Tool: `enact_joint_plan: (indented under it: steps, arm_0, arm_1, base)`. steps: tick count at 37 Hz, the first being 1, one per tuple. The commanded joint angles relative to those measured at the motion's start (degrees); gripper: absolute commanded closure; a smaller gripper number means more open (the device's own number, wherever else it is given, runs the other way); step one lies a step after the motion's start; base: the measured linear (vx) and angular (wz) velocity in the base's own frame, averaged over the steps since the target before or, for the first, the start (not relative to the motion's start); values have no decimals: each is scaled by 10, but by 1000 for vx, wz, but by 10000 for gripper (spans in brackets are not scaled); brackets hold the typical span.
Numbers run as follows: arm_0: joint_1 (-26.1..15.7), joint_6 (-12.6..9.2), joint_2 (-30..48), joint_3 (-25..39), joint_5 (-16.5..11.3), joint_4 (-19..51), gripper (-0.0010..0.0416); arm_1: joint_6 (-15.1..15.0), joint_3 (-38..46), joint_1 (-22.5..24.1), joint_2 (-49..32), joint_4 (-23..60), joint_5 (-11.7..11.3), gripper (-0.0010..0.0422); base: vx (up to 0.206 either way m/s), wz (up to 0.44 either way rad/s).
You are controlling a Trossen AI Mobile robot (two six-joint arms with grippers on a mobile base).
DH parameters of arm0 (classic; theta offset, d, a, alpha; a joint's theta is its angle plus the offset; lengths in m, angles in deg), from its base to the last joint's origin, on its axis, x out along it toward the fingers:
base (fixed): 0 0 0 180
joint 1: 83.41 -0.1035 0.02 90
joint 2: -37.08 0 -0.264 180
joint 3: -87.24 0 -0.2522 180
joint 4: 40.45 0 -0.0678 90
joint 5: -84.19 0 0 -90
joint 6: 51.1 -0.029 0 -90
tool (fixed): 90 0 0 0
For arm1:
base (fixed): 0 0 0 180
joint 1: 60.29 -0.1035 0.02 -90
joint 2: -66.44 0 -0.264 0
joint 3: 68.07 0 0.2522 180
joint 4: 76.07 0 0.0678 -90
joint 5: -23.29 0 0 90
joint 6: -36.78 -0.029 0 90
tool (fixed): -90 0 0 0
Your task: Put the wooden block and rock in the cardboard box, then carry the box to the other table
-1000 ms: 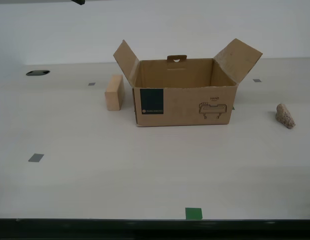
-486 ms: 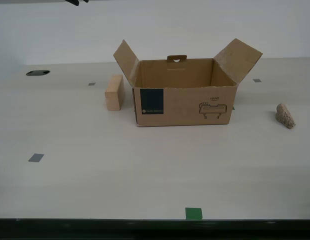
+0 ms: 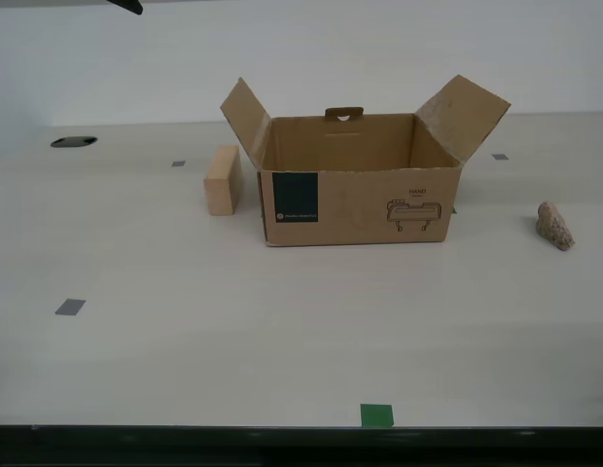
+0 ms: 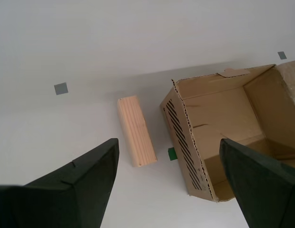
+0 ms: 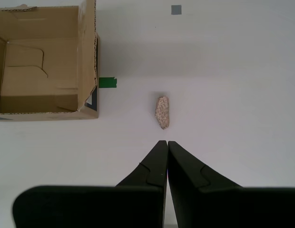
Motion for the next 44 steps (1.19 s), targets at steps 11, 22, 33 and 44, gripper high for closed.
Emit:
enact_joint_plan:
  steps: [11, 22, 33, 44]
  arm_0:
    - [0, -3, 0, 0, 0, 0, 403]
    - [0, -3, 0, 0, -1, -10, 403]
    - [0, -3, 0, 0, -1, -14, 403]
    - [0, -3, 0, 0, -1, -16, 403]
  arm_1:
    - [-1, 0, 0, 0, -3, 0, 66]
    - [0, 0, 0, 0, -3, 0, 67]
    - [2, 0, 0, 0, -3, 0, 67]
    - [2, 0, 0, 0, -3, 0, 67]
  base:
    - [0, 0]
    - [0, 0]
    - [0, 0]
    - [0, 0]
